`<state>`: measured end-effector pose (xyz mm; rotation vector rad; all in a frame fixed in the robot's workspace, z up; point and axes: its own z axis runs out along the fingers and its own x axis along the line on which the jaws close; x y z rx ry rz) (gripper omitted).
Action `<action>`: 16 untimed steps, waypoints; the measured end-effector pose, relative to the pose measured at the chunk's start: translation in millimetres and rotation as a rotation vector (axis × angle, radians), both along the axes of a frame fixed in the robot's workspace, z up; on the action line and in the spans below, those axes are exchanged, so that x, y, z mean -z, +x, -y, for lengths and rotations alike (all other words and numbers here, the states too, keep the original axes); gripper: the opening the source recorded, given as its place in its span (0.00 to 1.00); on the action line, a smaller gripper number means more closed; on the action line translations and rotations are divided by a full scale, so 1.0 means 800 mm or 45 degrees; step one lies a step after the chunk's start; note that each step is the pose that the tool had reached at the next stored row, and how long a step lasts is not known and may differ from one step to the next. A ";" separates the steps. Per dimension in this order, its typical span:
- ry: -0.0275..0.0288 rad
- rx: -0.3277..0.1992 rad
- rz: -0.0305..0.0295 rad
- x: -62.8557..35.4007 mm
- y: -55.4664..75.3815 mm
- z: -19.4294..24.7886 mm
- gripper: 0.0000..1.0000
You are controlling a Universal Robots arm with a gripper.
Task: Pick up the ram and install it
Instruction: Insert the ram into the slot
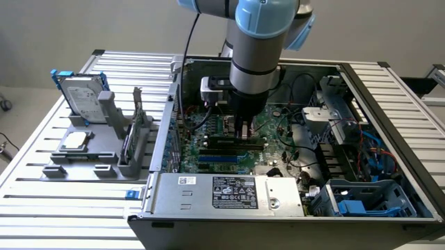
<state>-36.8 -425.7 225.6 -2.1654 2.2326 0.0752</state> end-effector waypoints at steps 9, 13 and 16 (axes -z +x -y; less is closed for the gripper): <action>-0.0001 0.000 0.0000 0.002 0.000 0.0000 0.14; -0.0001 0.000 -0.0001 0.003 0.000 0.0000 0.14; 0.0000 0.000 0.0000 0.003 -0.001 0.0000 0.14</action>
